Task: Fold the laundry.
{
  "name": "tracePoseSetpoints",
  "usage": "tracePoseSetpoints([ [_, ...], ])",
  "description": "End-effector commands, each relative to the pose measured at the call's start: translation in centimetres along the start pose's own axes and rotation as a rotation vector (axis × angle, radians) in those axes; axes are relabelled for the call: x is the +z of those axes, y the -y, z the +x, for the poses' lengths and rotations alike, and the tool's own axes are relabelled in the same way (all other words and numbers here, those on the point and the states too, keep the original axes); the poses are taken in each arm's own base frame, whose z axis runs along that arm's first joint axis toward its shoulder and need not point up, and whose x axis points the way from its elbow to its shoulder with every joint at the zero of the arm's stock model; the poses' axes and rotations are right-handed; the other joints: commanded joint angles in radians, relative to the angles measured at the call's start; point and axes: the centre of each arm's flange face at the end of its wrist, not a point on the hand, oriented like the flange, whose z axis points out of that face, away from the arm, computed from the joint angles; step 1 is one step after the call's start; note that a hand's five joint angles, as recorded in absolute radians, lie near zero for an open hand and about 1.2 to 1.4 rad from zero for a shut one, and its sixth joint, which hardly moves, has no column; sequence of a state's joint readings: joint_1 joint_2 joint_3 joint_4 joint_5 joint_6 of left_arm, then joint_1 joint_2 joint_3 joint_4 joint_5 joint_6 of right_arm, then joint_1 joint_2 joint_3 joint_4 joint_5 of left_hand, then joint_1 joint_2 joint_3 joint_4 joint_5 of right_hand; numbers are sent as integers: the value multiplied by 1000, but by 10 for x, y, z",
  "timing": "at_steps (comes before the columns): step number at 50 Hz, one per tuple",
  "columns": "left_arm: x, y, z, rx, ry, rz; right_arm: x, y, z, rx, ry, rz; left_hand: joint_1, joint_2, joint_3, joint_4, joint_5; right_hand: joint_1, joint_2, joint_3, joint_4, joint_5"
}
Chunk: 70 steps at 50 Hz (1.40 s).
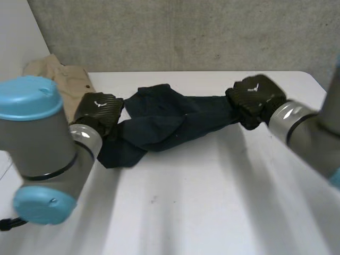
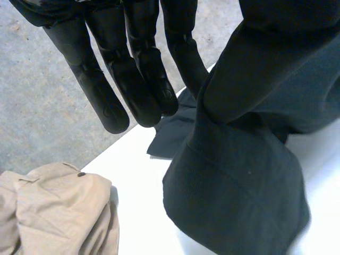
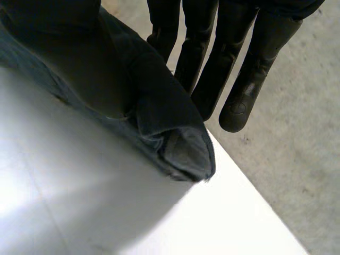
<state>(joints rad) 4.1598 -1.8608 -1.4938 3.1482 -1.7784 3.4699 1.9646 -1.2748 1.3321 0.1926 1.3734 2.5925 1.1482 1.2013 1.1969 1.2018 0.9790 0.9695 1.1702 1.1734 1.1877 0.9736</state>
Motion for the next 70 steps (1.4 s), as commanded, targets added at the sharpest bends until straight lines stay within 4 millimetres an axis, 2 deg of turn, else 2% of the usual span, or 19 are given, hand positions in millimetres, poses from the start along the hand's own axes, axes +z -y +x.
tracePoseSetpoints([
  [1,-46,16,-10,5,-30,10,-41,46,16,-96,97,-86,248,195,199,194,243,427,226,223,209,248],
  [5,-49,9,-8,8,-51,-2,-43,48,16,-109,130,-121,248,195,199,194,243,427,226,223,209,248],
  [9,-36,-5,1,13,-64,-25,-23,26,8,-109,179,-190,248,195,199,194,243,427,226,223,209,248],
  [14,6,-33,14,21,-59,-56,7,-6,-5,-95,228,-272,248,195,199,194,243,427,226,223,209,248],
  [20,54,-22,16,4,-11,31,57,-17,2,-91,108,-184,248,195,199,194,243,427,226,223,209,248],
  [24,82,17,-2,-29,63,183,81,17,33,-96,-102,28,248,195,199,194,243,427,226,223,209,248],
  [29,93,103,-35,-97,210,575,89,79,73,-93,-327,372,248,195,199,194,243,427,226,223,209,248],
  [32,85,138,-51,-126,288,767,82,118,96,-85,-443,600,248,195,199,194,243,427,226,223,209,248],
  [33,73,161,-65,-152,348,893,79,126,101,-82,-471,650,248,195,199,194,243,427,226,223,209,248],
  [38,46,191,-81,-190,427,1059,59,162,118,-94,-572,852,248,195,199,194,243,427,226,223,209,248],
  [42,49,175,-75,-187,417,1000,62,157,111,-95,-534,832,248,195,199,194,243,427,226,223,209,248],
  [46,52,134,-59,-162,366,856,75,133,87,-93,-415,739,248,195,199,194,243,427,226,223,209,248],
  [52,49,62,-30,-117,267,585,98,62,40,-59,-180,471,248,195,199,194,243,427,226,223,209,248],
  [53,48,52,-25,-110,254,548,102,39,27,-41,-123,389,248,195,199,194,243,427,226,223,209,248],
  [55,43,19,-11,-89,215,424,104,18,14,-26,-76,313,248,195,199,194,243,427,226,223,209,248],
  [57,38,3,-3,-74,193,357,104,-14,-4,-11,-12,200,248,195,199,194,243,427,226,223,209,248],
  [62,18,-60,22,-7,105,77,90,-61,-32,-20,101,2,248,195,199,194,243,427,226,223,209,248],
  [66,-3,-77,25,22,71,-48,74,-78,-46,-28,157,-90,248,195,199,194,243,427,226,223,209,248],
  [70,-29,-75,18,37,59,-100,46,-80,-53,-15,197,-158,248,195,199,194,243,427,226,223,209,248],
])
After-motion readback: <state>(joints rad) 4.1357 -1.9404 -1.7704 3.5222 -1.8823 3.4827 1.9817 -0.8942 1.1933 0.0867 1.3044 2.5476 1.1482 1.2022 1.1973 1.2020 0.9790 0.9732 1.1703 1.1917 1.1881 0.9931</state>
